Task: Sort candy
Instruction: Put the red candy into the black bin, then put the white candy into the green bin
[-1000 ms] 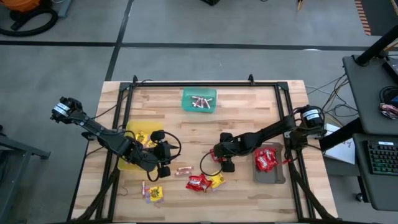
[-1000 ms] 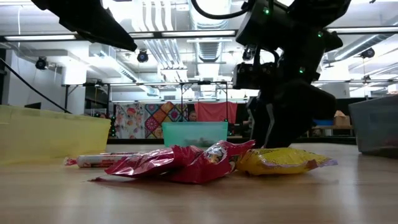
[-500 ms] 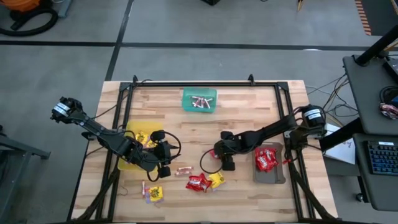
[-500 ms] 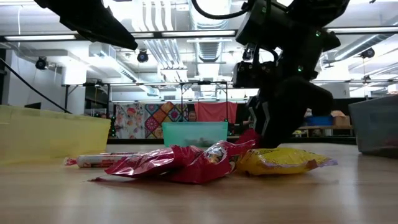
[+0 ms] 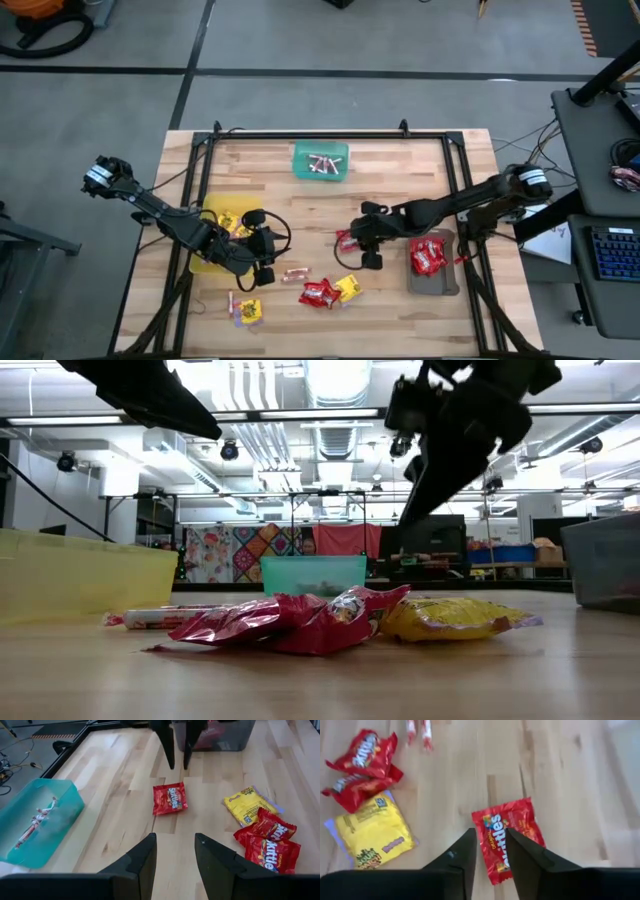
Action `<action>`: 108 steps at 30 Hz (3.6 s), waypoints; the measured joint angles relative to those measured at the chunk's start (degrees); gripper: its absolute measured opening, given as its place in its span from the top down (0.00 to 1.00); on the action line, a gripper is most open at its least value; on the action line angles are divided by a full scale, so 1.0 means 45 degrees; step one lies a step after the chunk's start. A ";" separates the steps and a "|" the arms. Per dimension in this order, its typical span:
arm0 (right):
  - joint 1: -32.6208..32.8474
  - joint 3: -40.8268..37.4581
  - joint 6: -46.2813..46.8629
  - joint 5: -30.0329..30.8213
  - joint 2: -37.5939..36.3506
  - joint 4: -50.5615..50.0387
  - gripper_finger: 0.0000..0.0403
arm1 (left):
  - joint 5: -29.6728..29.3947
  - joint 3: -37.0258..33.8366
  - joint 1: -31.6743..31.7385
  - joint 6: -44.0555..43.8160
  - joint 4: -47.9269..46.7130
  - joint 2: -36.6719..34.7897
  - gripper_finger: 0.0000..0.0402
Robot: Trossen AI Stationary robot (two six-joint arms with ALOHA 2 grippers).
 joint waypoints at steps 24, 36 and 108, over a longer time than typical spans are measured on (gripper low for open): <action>-0.0366 0.0416 -0.0926 0.0563 0.3406 0.0256 0.29 | 0.0004 0.0000 -0.0001 0.0141 0.0007 0.0000 0.71; -0.1390 0.0456 -0.0977 0.0001 0.4109 0.0507 0.76 | 0.0004 0.0000 -0.0001 0.0090 0.0059 0.0000 0.71; 0.1151 -0.0175 0.4984 -0.2119 -0.3795 -0.5378 0.50 | 0.9852 0.4429 -0.3745 -1.7375 -0.6782 0.4145 0.72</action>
